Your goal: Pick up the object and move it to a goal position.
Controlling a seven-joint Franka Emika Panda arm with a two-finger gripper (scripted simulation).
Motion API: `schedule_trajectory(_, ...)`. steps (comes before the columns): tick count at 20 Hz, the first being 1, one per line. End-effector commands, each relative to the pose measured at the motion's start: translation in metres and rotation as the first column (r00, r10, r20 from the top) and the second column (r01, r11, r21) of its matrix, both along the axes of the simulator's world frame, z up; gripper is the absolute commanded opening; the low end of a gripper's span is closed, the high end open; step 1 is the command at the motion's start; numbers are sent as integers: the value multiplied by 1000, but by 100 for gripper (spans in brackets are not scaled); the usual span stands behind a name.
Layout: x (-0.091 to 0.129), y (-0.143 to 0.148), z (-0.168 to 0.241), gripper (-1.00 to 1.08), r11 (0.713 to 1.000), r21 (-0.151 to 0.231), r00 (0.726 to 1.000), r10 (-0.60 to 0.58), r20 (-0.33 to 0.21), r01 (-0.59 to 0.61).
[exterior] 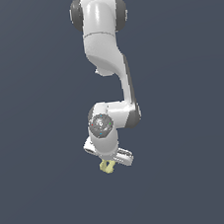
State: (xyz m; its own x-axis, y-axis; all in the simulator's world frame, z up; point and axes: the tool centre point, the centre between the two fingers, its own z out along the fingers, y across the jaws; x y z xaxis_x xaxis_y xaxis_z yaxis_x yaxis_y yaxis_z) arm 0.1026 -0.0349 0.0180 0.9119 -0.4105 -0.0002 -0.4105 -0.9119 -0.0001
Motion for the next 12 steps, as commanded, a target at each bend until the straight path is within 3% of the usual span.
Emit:
schedule_trajectory(1,0,0,0,-100,1000,0,1000,0,0,0)
schedule_trajectory(12,-3,4,4,-100,1000,0,1000,0,0,0)
